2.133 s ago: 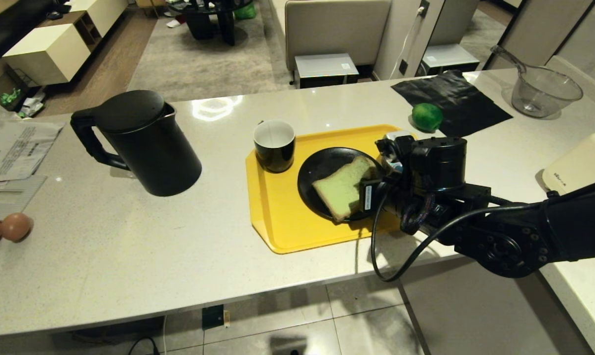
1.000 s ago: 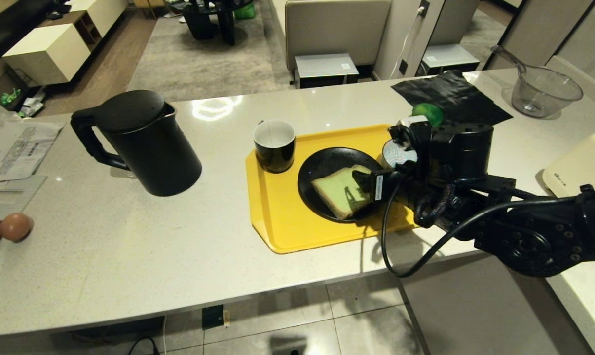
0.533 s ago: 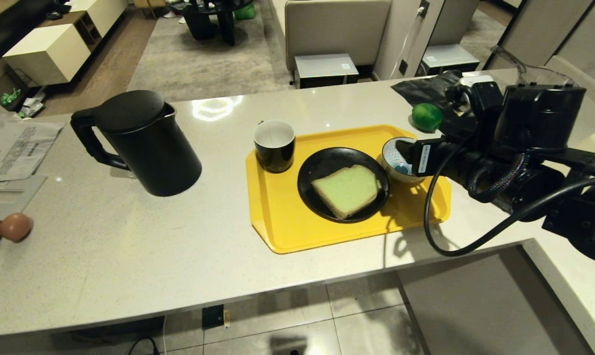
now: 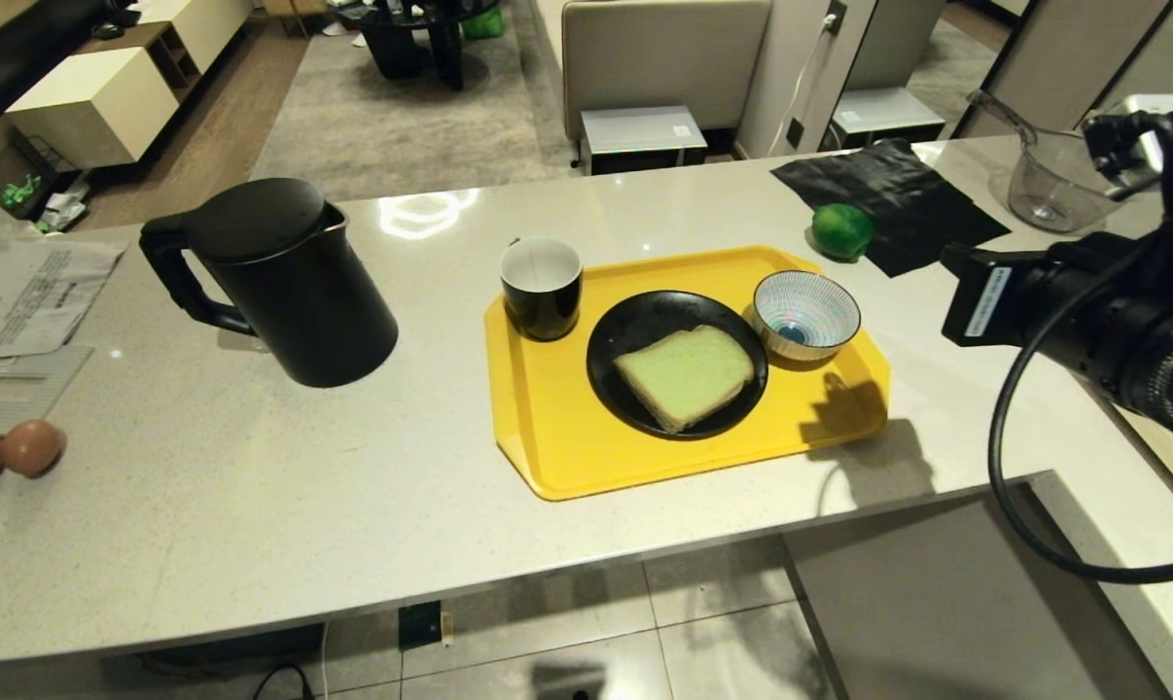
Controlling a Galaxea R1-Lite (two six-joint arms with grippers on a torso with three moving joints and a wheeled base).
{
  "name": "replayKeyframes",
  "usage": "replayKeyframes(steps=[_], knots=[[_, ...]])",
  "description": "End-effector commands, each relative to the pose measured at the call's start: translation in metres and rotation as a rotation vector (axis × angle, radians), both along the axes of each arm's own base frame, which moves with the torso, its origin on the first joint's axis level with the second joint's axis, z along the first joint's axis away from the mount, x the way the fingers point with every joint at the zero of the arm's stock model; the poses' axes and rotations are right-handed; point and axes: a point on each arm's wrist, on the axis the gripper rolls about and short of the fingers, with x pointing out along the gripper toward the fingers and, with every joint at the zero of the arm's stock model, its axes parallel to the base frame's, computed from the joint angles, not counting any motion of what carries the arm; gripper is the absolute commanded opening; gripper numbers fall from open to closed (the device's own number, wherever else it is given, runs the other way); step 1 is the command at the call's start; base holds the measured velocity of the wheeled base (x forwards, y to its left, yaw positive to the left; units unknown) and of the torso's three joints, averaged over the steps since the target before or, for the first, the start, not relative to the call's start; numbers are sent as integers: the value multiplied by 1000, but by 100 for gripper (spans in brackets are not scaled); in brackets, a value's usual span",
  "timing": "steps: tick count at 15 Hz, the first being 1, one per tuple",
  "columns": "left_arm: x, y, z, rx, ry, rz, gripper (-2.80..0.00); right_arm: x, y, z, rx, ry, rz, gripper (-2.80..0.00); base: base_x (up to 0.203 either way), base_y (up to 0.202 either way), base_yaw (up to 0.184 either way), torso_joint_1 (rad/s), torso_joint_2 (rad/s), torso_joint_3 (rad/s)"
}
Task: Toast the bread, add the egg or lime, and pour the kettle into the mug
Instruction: Pick up the egg
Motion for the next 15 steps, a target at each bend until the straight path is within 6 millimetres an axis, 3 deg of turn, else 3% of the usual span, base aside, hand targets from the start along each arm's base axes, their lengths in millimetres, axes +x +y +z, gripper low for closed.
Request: replayKeyframes(steps=[1,7,15], knots=[[0,0,0,0,0,1,-280,-34,-18,10,13,-54,-37,-280,0,0,0,0,0,0],[0,0,0,0,0,1,-280,-69,-39,14,-7,-83,-136,-280,0,0,0,0,0,0],[0,0,0,0,0,0,-280,-78,-58,17,82,-140,-363,-280,0,0,0,0,0,0]])
